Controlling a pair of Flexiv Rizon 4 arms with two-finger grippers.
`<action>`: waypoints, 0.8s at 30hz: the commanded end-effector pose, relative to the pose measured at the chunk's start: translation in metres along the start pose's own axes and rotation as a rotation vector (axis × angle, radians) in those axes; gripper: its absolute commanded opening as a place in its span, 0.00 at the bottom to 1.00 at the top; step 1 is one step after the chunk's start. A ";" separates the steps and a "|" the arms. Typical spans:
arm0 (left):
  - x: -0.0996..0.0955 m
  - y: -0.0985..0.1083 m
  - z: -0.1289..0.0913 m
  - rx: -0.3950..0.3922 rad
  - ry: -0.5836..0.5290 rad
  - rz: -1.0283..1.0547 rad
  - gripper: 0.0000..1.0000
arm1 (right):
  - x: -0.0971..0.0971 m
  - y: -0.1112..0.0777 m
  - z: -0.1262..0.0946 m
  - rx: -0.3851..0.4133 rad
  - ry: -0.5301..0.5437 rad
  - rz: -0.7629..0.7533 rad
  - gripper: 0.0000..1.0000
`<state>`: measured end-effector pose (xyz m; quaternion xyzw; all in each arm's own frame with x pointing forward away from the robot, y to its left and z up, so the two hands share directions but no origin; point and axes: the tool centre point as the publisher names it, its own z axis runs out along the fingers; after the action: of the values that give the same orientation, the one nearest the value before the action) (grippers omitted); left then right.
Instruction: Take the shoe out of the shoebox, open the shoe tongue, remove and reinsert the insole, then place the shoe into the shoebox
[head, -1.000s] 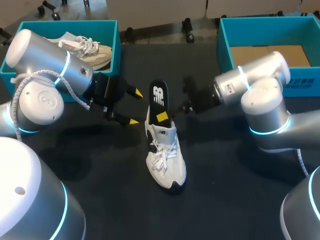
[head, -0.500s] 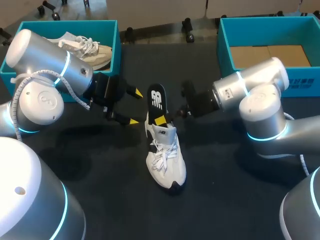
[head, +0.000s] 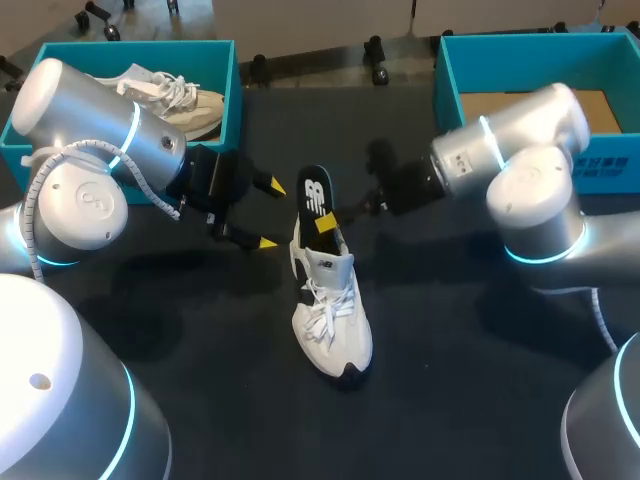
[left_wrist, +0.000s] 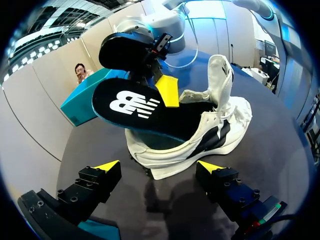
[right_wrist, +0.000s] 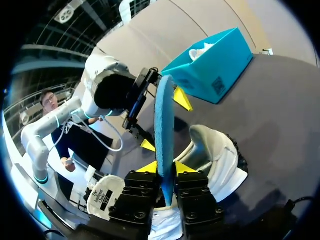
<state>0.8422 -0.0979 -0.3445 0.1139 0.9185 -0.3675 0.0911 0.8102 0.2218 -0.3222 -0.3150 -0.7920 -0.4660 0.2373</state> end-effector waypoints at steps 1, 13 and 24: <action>0.000 0.000 0.001 -0.004 0.000 -0.001 1.00 | -0.007 0.001 0.001 0.009 0.018 0.005 0.00; 0.000 0.000 0.001 -0.004 0.000 -0.001 1.00 | -0.010 -0.013 0.018 -0.002 0.074 0.016 0.00; 0.000 0.000 0.001 -0.004 0.000 -0.001 1.00 | 0.007 -0.031 0.024 0.013 0.093 0.056 0.00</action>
<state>0.8422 -0.0979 -0.3445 0.1139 0.9185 -0.3675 0.0912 0.7861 0.2336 -0.3462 -0.3107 -0.7737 -0.4689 0.2915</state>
